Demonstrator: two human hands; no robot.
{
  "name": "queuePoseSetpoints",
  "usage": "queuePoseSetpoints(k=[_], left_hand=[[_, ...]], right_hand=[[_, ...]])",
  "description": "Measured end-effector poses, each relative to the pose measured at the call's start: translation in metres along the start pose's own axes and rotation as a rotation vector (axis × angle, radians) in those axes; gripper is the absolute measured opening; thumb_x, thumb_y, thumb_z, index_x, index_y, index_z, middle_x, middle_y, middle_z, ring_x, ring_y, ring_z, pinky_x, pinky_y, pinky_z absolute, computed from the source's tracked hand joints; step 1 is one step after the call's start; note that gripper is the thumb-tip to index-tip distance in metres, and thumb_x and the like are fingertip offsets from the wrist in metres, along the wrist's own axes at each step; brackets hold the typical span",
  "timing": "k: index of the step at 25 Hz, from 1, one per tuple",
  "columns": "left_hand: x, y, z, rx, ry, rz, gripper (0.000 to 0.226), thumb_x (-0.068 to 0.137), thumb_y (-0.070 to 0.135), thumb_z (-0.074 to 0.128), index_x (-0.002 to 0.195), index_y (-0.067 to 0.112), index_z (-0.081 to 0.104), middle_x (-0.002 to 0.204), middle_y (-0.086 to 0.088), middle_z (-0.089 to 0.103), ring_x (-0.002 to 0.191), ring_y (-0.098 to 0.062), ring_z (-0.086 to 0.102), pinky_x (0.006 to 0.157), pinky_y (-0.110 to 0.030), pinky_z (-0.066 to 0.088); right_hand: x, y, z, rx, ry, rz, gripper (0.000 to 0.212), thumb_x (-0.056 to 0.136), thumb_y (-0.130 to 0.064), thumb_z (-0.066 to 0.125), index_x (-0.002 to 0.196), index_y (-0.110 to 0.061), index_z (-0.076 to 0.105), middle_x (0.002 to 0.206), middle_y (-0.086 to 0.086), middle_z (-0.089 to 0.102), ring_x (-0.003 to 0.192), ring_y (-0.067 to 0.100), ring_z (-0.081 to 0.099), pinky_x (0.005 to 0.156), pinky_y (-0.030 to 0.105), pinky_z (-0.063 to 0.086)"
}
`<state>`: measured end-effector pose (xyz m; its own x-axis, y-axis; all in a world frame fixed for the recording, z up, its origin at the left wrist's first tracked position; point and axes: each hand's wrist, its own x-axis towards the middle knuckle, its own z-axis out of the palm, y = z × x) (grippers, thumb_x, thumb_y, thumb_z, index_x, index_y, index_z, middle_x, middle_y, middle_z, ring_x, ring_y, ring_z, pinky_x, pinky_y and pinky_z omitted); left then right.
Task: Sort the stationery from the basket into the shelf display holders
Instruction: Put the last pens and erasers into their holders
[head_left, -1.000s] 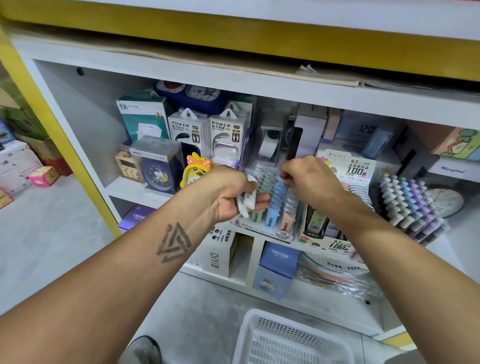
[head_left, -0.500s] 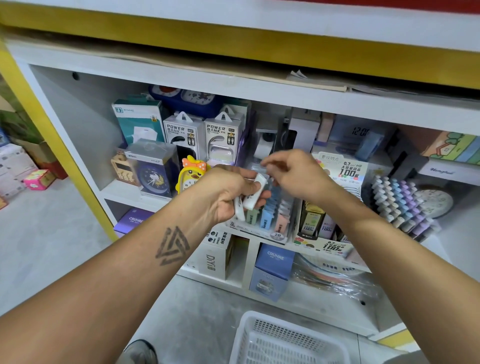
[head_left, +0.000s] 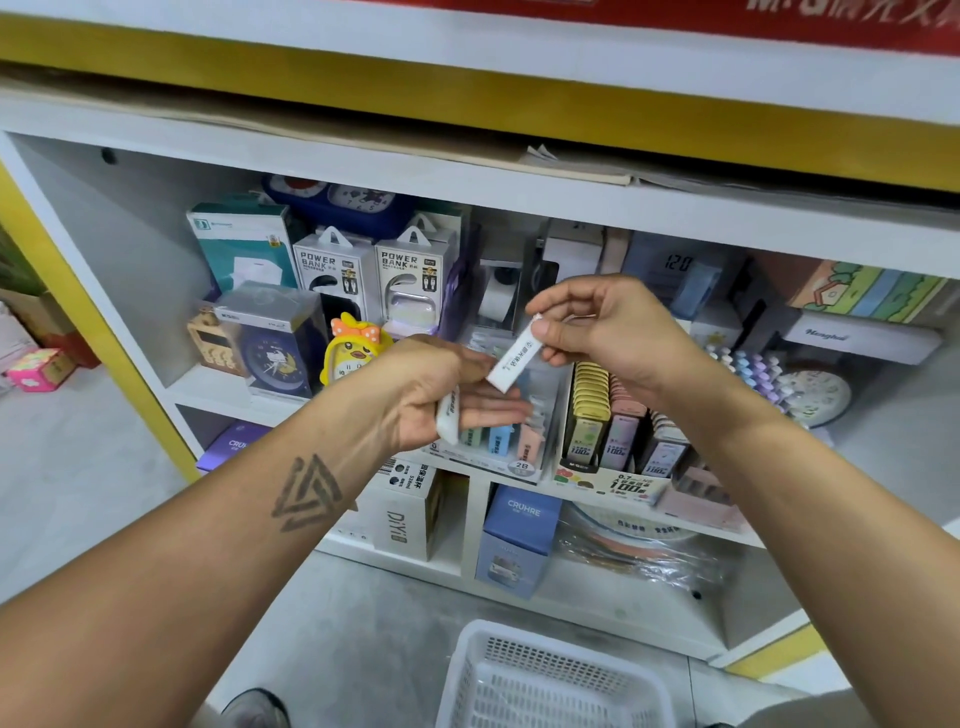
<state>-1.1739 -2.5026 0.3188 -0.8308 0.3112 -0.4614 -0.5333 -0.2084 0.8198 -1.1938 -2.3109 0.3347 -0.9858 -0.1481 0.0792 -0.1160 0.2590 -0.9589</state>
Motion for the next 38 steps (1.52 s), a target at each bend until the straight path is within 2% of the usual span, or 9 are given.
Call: queuePoseSetpoints(k=[5,8,11,15,20,26,30,34,38], left_hand=[[0.009,-0.001,0.004,0.095,0.041,-0.013,0.017,0.098,0.004,0.052,0.109,-0.007,0.058,0.082,-0.023,0.066,0.042,-0.013,0.056,0.030,-0.014,0.037],[0.013,-0.002,0.006,0.198,0.132,-0.007,0.007,0.096,0.007,0.053,0.095,0.001,0.058,0.074,-0.013,0.060,0.032,-0.007,0.037,0.027,-0.013,0.023],[0.010,0.000,0.005,0.248,0.145,-0.018,0.013,0.088,0.016,0.046,0.079,0.011,0.053,0.065,-0.008,0.058,0.038,-0.011,0.032,0.035,-0.014,0.019],[0.003,0.003,0.005,0.083,0.083,-0.001,0.025,0.066,0.011,0.035,0.079,0.005,0.056,0.066,-0.018,0.060,0.048,-0.017,0.034,0.043,-0.019,0.023],[0.000,0.002,0.007,0.022,0.019,0.144,0.031,0.069,-0.009,0.031,0.086,-0.001,0.056,0.073,-0.015,0.053,0.054,-0.016,0.040,0.047,-0.024,0.031],[-0.006,0.006,0.001,0.024,0.080,0.135,0.032,0.059,-0.004,0.031,0.082,0.003,0.053,0.069,-0.011,0.049,0.057,-0.018,0.036,0.053,-0.027,0.029],[-0.003,0.006,0.000,0.004,0.096,0.161,0.033,0.068,-0.015,0.028,0.081,0.001,0.054,0.072,-0.012,0.050,0.059,-0.017,0.042,0.054,-0.026,0.032],[0.000,0.004,0.000,-0.018,0.103,0.169,0.035,0.073,-0.019,0.030,0.085,-0.001,0.057,0.078,-0.015,0.055,0.062,-0.018,0.051,0.055,-0.026,0.041],[-0.001,0.003,0.001,-0.080,0.084,0.186,0.039,0.079,-0.019,0.031,0.102,-0.005,0.060,0.096,-0.021,0.067,0.076,-0.023,0.066,0.066,-0.029,0.053]], right_hand=[[-0.007,-0.001,-0.011,-0.136,-0.013,-0.091,0.017,0.082,0.007,0.074,0.095,-0.004,0.074,0.093,0.018,0.074,0.079,0.022,0.074,0.076,0.025,0.061],[-0.005,0.000,-0.023,-0.388,0.080,-0.108,0.014,0.084,-0.004,0.078,0.091,-0.016,0.077,0.082,0.002,0.074,0.076,0.012,0.069,0.078,0.022,0.058],[0.000,0.009,-0.023,-0.887,0.127,-0.188,0.009,0.090,-0.015,0.071,0.096,-0.020,0.076,0.085,-0.005,0.071,0.082,0.012,0.065,0.082,0.024,0.055],[0.005,0.026,-0.005,-1.153,0.049,-0.218,0.017,0.094,-0.016,0.059,0.104,-0.020,0.073,0.098,0.006,0.071,0.095,0.030,0.064,0.082,0.038,0.055],[0.013,0.034,0.010,-1.241,-0.016,-0.188,0.017,0.091,-0.018,0.066,0.106,-0.024,0.071,0.104,0.004,0.071,0.098,0.030,0.063,0.077,0.031,0.046],[0.016,0.034,0.019,-1.182,-0.018,-0.141,0.014,0.089,-0.019,0.070,0.100,-0.028,0.073,0.100,-0.001,0.072,0.093,0.024,0.064,0.081,0.032,0.052],[0.013,0.035,0.017,-1.218,-0.032,-0.139,0.014,0.085,-0.014,0.073,0.090,-0.027,0.072,0.094,-0.002,0.072,0.091,0.024,0.063,0.075,0.027,0.041],[0.014,0.041,0.019,-1.300,-0.067,-0.123,0.022,0.087,-0.009,0.065,0.099,-0.026,0.074,0.103,0.001,0.070,0.100,0.026,0.063,0.082,0.035,0.050],[0.014,0.038,0.022,-1.362,-0.129,-0.202,0.022,0.092,-0.013,0.063,0.107,-0.023,0.075,0.106,-0.003,0.064,0.105,0.020,0.056,0.072,0.028,0.033]])
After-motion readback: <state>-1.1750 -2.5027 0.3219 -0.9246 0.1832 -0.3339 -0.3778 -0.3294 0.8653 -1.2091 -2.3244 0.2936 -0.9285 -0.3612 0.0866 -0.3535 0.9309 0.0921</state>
